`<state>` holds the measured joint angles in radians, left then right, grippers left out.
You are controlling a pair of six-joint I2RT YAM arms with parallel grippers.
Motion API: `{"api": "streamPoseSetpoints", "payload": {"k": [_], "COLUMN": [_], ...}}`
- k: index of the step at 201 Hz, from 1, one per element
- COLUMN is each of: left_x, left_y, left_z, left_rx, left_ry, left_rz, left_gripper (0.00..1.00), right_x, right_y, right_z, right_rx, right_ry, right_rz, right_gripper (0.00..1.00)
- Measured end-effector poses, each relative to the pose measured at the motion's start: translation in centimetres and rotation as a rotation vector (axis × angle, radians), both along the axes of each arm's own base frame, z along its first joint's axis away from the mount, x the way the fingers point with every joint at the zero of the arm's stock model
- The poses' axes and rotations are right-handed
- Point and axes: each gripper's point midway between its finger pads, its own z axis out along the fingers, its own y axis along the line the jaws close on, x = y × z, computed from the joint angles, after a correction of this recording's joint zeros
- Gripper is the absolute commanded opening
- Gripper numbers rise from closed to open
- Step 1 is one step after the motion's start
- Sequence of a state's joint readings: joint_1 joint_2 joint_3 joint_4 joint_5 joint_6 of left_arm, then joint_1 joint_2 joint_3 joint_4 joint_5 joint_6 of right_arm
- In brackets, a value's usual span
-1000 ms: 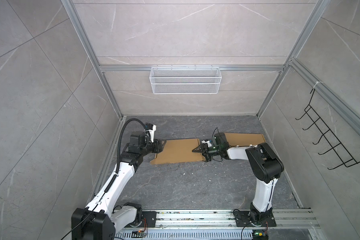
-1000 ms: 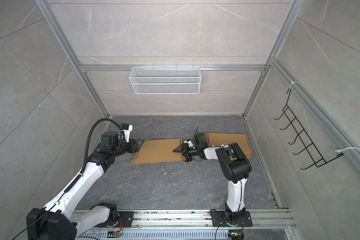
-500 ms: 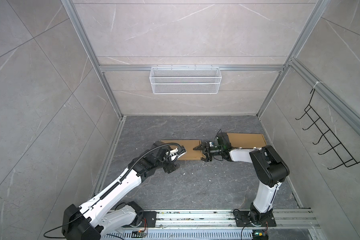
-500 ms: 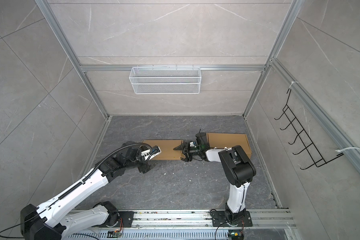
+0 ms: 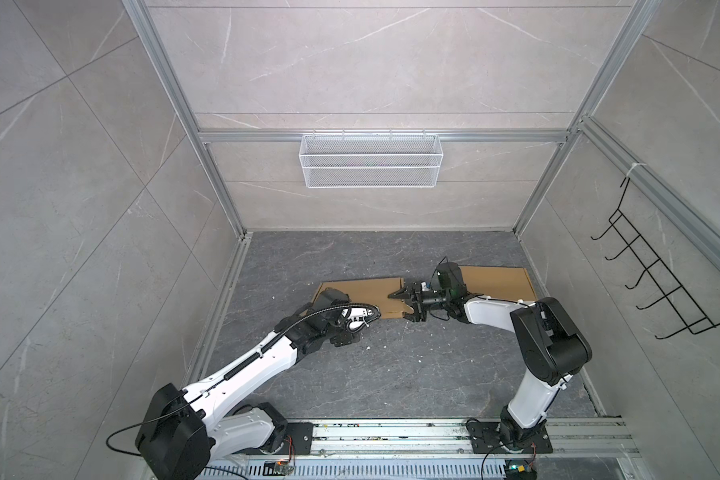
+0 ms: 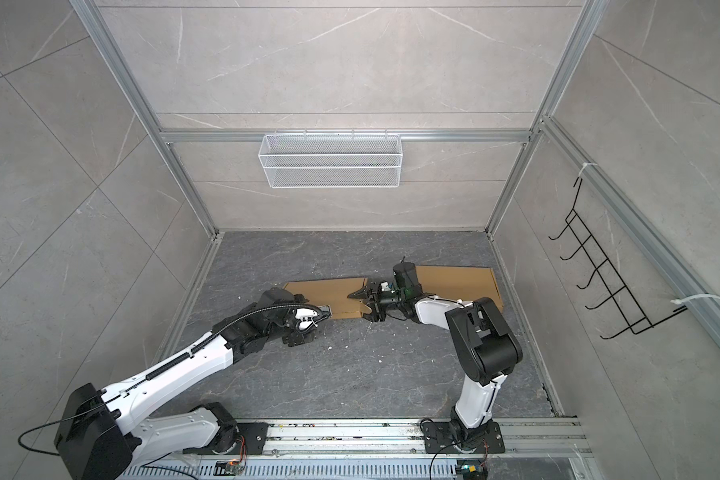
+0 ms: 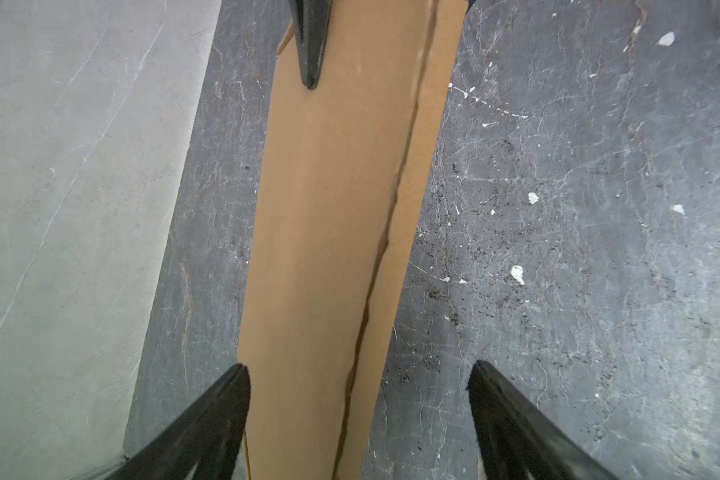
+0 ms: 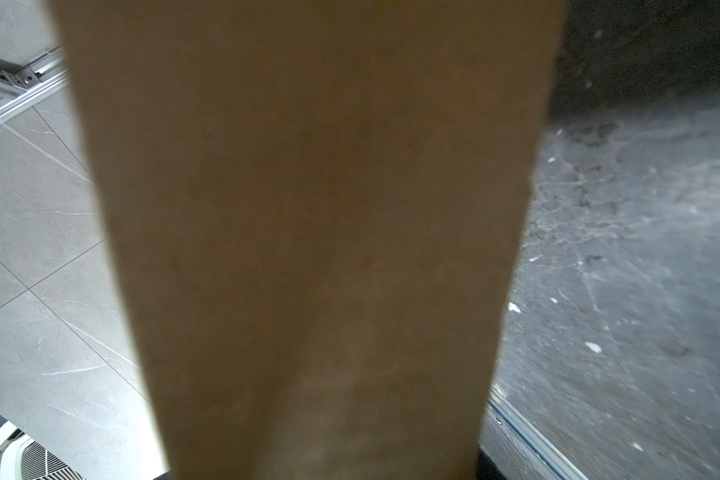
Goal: Fold the paper box
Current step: 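Lift the cardboard edge with the right gripper while the left grips the other end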
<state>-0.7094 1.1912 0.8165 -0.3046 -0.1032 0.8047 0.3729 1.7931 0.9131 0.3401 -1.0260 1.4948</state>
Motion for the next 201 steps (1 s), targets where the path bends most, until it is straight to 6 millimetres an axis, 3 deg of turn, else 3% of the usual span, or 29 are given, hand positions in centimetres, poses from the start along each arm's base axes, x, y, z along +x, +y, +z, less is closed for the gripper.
{"api": "streamPoseSetpoints", "payload": {"k": [97, 131, 166, 201], "left_x": [2.5, 3.0, 3.5, 3.5], "left_y": [0.2, -0.2, -0.3, -0.3], "left_z": [-3.0, -3.0, -2.9, -2.9], "left_rx": [0.069, 0.068, 0.066, 0.072], "left_ry": [-0.090, -0.111, -0.130, -0.135], "left_rz": [0.001, -0.010, -0.013, -0.020], "left_gripper": [0.82, 0.76, 0.59, 0.55], "right_x": [-0.7, -0.7, -0.5, -0.7], "right_y": [0.4, 0.3, 0.2, 0.1], "right_z": [-0.1, -0.2, -0.3, -0.5], "right_rx": [0.026, 0.030, 0.033, 0.039], "right_ry": [0.049, 0.061, 0.065, 0.073], "right_rz": [-0.003, -0.014, -0.033, -0.040], "right_gripper": [0.52, 0.51, 0.52, 0.54]}}
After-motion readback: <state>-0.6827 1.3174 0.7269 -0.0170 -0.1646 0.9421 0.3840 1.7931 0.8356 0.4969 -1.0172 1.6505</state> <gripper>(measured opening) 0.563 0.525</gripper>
